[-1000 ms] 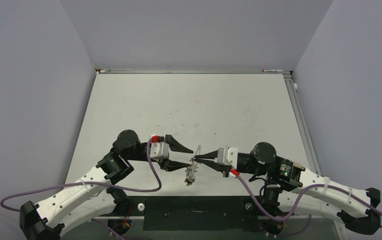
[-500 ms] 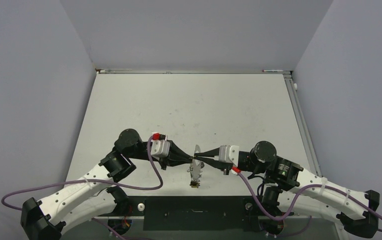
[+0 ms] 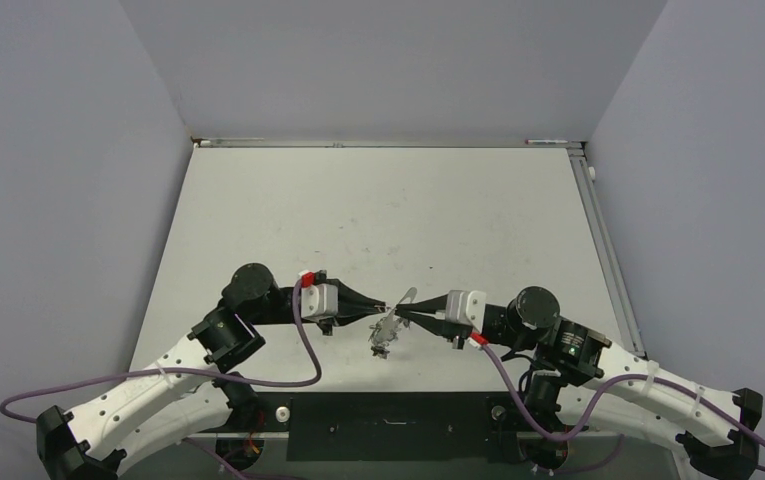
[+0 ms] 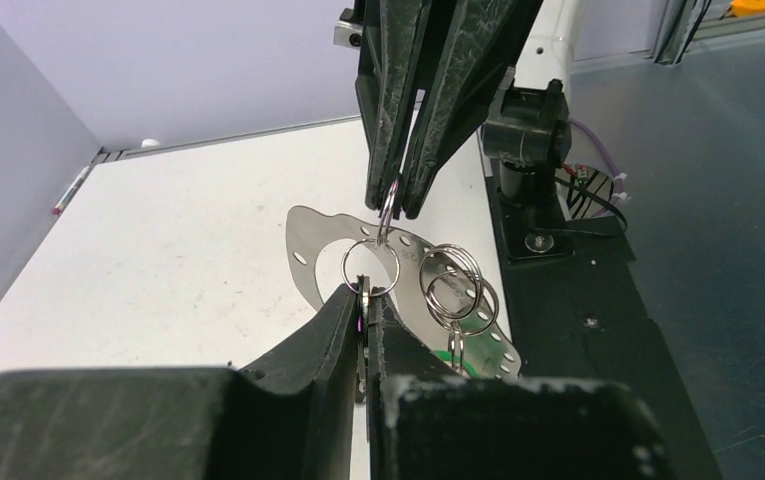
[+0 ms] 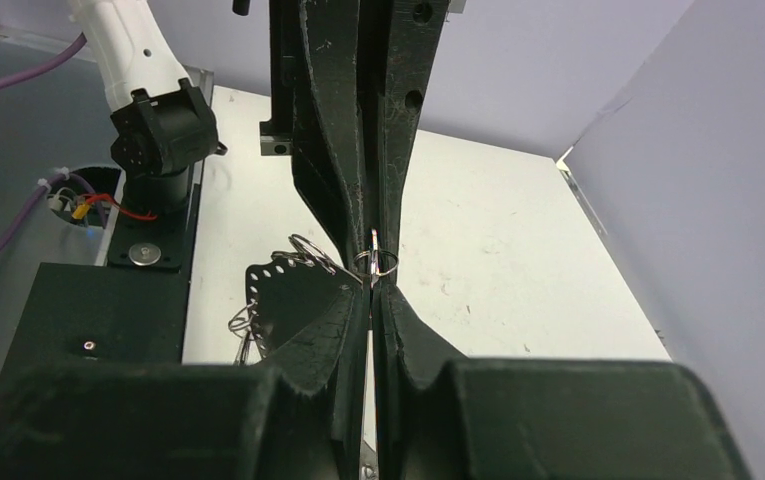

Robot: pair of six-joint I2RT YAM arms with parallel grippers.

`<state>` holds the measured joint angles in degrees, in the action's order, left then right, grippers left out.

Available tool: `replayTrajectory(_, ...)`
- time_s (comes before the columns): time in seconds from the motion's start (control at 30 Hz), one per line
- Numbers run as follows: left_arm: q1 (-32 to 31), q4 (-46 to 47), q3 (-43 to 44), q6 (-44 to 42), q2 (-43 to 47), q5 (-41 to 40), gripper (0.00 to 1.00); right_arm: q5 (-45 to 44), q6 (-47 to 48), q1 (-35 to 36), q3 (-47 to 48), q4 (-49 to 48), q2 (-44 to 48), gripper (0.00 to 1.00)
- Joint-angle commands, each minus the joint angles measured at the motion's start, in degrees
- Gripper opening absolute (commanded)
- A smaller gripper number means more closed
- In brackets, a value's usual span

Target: Put the keys on the keyring

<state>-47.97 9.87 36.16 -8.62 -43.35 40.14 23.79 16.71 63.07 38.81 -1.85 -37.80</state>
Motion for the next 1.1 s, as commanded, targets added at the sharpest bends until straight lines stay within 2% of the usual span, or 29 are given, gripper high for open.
replayTrajectory(0.0,1.1,-4.1,1.8,-2.9,0.6,-6.3,0.0,0.3,-0.6,0.0,2.3,-5.5,1.0,0.05)
replayTrajectory(0.57,1.0,-5.1,2.3,-2.3,-2.4,0.2,0.0,-1.4,-1.2,-0.1,1.0,-10.1,-3.8,0.05)
replayTrajectory(0.6,1.0,-5.3,2.4,-2.4,-2.6,0.4,0.02,-1.2,-1.4,-0.1,0.9,-10.5,-3.9,0.05)
replayTrajectory(0.67,1.0,-5.9,2.6,-3.0,-2.4,0.0,0.22,-1.0,-1.4,-0.1,0.7,-10.6,-3.9,0.05)
replayTrajectory(0.73,0.9,-6.1,2.8,-3.6,-1.3,-1.6,0.38,-1.0,-1.4,-0.1,0.5,-10.5,-3.8,0.05)
replayTrajectory(0.8,1.1,-5.1,2.1,-4.1,0.6,-3.6,0.46,-1.1,-1.5,-0.1,0.3,-10.4,-3.4,0.05)
replayTrajectory(0.93,1.2,-2.3,0.4,-3.8,3.6,-4.9,0.46,-0.7,-1.7,-0.1,0.0,-10.5,-3.3,0.05)
replayTrajectory(1.07,1.3,-1.3,0.7,-3.1,4.1,-3.0,0.36,-0.4,-1.9,-0.2,0.1,-10.7,-4.2,0.05)
